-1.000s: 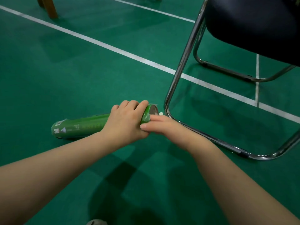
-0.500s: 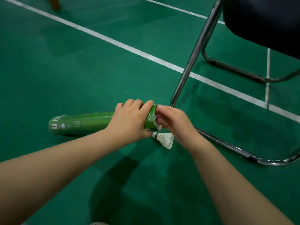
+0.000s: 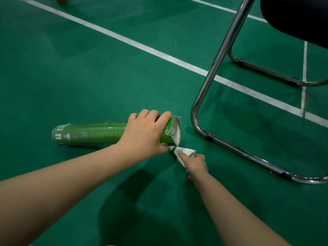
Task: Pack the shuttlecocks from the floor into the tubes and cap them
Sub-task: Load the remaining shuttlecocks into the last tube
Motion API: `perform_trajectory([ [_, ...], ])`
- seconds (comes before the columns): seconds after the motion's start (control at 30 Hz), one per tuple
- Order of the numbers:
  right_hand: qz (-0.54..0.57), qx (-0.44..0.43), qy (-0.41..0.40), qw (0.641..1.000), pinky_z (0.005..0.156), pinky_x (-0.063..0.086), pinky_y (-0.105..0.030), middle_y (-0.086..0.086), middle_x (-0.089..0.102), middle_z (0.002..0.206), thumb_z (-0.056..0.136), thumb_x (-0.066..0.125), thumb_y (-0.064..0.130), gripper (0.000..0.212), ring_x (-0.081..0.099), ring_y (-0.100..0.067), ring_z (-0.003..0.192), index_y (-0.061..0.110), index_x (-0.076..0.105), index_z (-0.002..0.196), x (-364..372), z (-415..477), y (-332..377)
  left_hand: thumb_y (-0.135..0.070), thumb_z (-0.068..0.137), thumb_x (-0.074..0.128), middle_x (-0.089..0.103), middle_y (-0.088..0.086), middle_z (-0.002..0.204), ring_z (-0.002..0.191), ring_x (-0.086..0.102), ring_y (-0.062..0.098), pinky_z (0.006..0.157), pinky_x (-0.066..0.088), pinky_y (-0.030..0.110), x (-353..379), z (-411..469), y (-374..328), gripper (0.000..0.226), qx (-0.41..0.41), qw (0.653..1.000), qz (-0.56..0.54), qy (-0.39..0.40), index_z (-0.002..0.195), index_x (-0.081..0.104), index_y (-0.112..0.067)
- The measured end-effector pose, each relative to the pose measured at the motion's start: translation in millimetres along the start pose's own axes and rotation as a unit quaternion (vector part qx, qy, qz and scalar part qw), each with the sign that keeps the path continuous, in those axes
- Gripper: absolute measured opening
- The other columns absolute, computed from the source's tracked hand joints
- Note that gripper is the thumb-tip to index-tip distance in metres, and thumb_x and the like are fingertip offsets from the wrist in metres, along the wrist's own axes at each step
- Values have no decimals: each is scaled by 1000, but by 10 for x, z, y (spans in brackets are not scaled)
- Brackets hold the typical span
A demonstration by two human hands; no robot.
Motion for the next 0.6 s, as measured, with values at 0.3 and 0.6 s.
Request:
perform_trajectory([
  [0.3, 79, -3, -53, 995, 59, 38, -25, -15, 65, 103, 68, 76, 36, 59, 58, -26, 77, -1, 55, 110, 9, 88, -53, -53, 51, 72, 60, 5, 91, 81, 57, 30, 67, 41, 38, 9, -41, -10, 78, 3, 1000, 3, -8, 115, 42, -19],
  [0.6, 231, -146, 1, 962, 80, 42, -25, -3, 58, 108, 78, 73, 15, 61, 57, -18, 93, 10, 39, 129, -569, -438, 137, -48, 47, 79, 61, 6, 92, 82, 57, 30, 68, 42, 39, 78, -156, -105, 82, 1, 1000, 8, 16, 115, 43, -20],
])
Point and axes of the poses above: each hand's wrist, its own z-axis towards the middle knuckle, its own x-axis out of the palm, y = z × x, the point moved 3 cm from there along z, towards the middle knuckle
